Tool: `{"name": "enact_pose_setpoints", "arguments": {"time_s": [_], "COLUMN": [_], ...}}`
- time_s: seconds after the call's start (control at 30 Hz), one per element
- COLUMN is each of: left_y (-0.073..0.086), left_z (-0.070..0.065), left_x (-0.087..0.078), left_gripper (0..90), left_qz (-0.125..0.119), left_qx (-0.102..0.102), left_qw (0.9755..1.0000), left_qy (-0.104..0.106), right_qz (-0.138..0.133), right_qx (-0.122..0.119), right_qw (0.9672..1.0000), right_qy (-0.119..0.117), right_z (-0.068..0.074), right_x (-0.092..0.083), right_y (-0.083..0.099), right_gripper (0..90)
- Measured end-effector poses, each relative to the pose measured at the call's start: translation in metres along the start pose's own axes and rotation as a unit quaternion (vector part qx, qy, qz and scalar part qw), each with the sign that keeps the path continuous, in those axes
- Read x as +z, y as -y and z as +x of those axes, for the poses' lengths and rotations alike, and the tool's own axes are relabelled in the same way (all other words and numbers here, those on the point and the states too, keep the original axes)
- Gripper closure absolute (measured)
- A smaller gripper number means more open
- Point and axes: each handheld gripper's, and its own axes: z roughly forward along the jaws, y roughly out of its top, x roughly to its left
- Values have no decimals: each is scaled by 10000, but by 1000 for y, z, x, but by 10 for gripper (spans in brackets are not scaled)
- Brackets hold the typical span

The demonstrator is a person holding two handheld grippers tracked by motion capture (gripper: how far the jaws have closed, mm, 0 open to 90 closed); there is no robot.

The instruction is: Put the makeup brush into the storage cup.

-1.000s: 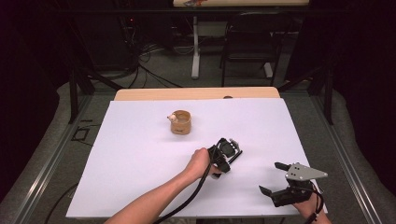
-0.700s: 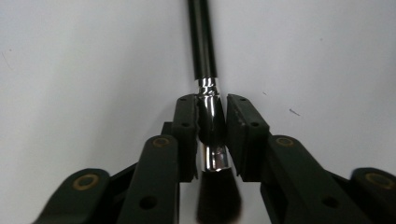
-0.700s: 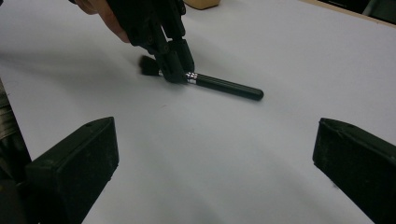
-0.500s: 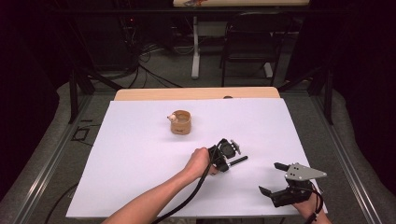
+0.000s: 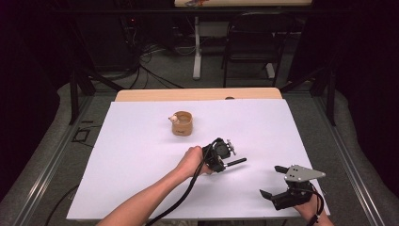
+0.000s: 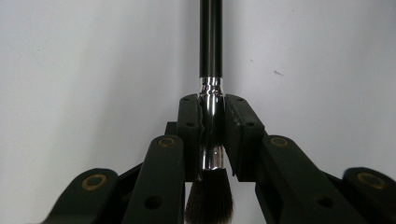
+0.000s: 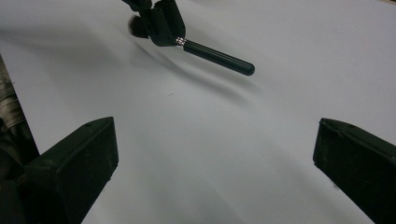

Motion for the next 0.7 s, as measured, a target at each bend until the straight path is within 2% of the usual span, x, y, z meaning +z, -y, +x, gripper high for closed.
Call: {"name": "enact_pose_setpoints", "arguments": {"time_s": [0.23, 0.4, 0.5, 0.57, 0.7], "left_y": [19, 36, 41, 45, 55], "left_z": [0, 1, 1, -1, -1], "left_x": [-11, -23, -26, -28, -32], "left_gripper": [773, 773, 773, 773, 773], "left_qz": [-60, -182, -178, -157, -273], "left_qx": [140, 147, 187, 243, 286], "left_qw": [9999, 9997, 9997, 9995, 9992], "left_qy": [29, -18, -48, -102, -78], "right_qz": [26, 33, 57, 36, 154], "right_qx": [10, 19, 4, -25, -94], "right_qw": [10000, 10000, 9999, 9999, 9998], "right_qy": [-56, 40, 110, 115, 90], "right_z": [1, 0, 1, 1, 4], "right_x": [-1, -1, 0, 0, 0], "right_y": [-3, -5, -8, -9, -15], "right_gripper": [0, 0, 0, 0, 0]}}
